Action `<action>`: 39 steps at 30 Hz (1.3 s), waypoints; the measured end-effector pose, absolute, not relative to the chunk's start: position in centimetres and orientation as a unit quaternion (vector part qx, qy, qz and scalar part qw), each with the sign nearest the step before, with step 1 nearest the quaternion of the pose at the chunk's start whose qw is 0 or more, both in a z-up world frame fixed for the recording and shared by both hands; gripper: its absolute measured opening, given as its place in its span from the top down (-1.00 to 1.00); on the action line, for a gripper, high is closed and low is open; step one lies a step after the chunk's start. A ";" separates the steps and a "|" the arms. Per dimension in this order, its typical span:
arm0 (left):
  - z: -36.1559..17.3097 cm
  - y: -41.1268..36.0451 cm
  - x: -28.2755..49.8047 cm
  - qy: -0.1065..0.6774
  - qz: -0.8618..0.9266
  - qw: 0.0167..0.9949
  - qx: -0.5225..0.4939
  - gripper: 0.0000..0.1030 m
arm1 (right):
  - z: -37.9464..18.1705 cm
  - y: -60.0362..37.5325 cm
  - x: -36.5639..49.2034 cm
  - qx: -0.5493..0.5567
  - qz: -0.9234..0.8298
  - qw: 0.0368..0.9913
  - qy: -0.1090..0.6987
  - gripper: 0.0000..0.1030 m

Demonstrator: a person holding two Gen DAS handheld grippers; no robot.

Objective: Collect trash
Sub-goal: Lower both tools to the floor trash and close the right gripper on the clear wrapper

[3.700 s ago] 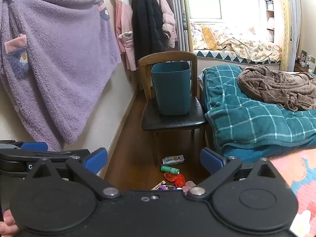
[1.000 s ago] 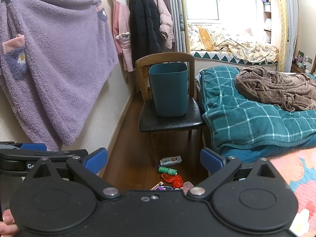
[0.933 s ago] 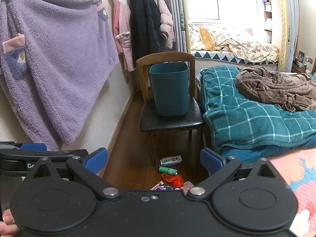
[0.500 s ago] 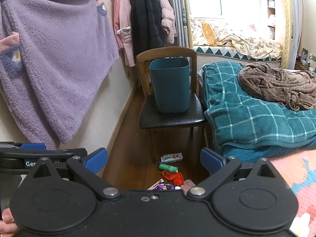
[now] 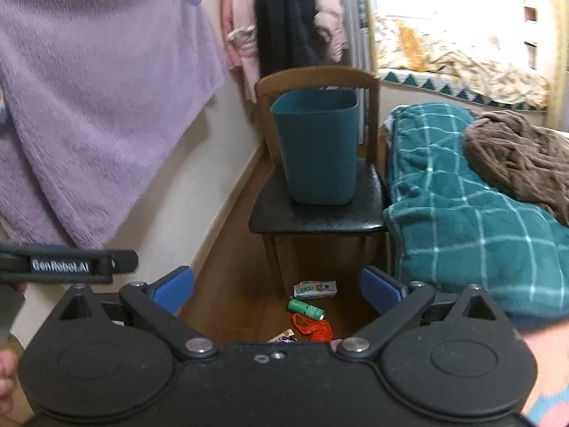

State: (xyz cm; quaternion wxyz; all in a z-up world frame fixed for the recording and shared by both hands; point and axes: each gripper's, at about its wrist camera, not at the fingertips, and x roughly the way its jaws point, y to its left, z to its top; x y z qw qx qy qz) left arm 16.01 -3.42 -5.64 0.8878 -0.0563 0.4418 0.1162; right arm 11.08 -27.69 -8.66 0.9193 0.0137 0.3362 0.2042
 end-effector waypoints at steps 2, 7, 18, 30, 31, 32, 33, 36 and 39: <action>-7.0 -3.2 17.1 0.451 0.132 0.880 -0.062 -1.00 | -10.0 -27.9 13.4 0.003 0.216 0.912 0.350 -0.96; -12.3 -1.2 19.7 0.485 0.143 0.861 -0.056 -1.00 | -14.7 -27.5 17.6 -0.031 0.221 0.895 0.386 -0.93; -31.2 4.2 23.0 0.559 0.105 0.822 -0.027 -1.00 | -30.1 -23.7 21.9 -0.037 0.197 0.872 0.447 -0.92; -55.0 6.9 21.0 0.663 0.088 0.741 -0.061 -1.00 | -52.9 -21.5 27.8 -0.078 0.157 0.826 0.535 -0.83; -56.6 6.8 21.3 0.669 0.086 0.735 -0.065 -1.00 | -54.5 -21.4 28.1 -0.080 0.157 0.822 0.542 -0.82; -58.5 6.8 21.3 0.674 0.084 0.731 -0.067 -1.00 | -56.0 -21.4 28.3 -0.084 0.153 0.817 0.549 -0.80; -60.2 6.8 21.5 0.678 0.085 0.727 -0.067 -1.00 | -57.6 -21.3 28.7 -0.089 0.150 0.813 0.555 -0.80; -65.4 6.9 21.9 0.693 0.087 0.711 -0.076 -0.99 | -61.9 -21.3 29.5 -0.091 0.140 0.803 0.572 -0.75; -70.2 7.2 22.4 0.710 0.096 0.692 -0.092 -0.99 | -65.7 -21.0 30.2 -0.097 0.138 0.793 0.585 -0.67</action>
